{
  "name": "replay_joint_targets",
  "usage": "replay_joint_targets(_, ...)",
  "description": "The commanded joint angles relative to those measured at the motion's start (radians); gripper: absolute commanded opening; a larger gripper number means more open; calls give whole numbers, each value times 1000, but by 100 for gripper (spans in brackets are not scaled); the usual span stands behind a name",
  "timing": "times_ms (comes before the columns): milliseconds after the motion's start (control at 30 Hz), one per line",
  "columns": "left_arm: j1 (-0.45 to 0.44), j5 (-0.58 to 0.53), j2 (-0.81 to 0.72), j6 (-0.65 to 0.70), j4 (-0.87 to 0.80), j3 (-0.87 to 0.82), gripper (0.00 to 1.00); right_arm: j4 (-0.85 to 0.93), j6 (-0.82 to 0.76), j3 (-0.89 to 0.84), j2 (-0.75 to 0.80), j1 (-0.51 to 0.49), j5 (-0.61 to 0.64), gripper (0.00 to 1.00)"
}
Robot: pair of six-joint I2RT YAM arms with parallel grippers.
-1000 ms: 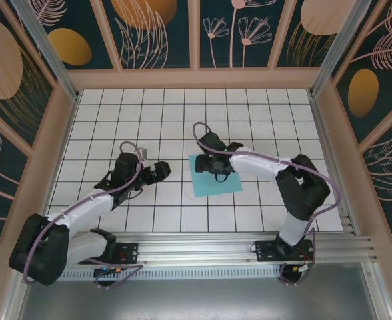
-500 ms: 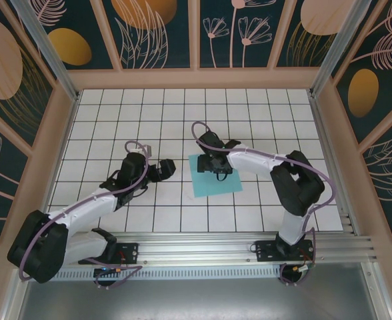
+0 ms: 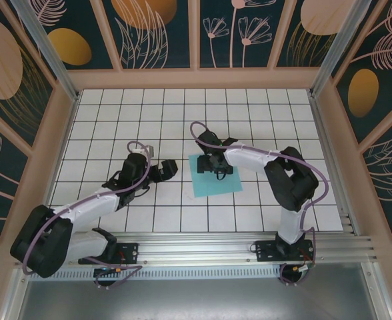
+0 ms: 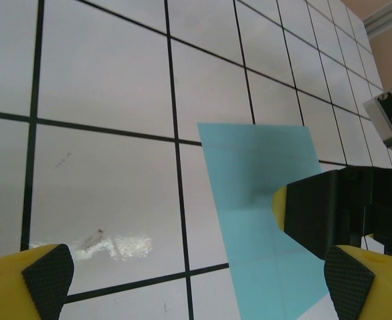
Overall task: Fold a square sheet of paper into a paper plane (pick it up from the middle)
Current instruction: Move the square sheet of paper to the center of the table.
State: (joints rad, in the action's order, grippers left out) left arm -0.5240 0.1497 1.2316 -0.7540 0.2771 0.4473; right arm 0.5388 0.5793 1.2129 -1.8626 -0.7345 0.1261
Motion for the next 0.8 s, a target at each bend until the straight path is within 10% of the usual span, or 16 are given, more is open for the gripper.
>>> replay_joint_targets(0, -4, 53, 30, -22, 45, 26, 99, 53, -32, 27, -24, 6, -26, 88)
replay_joint_targets(767, -3, 106, 104, -16, 51, 54, 99, 68, -52, 53, -88, 12, -52, 95)
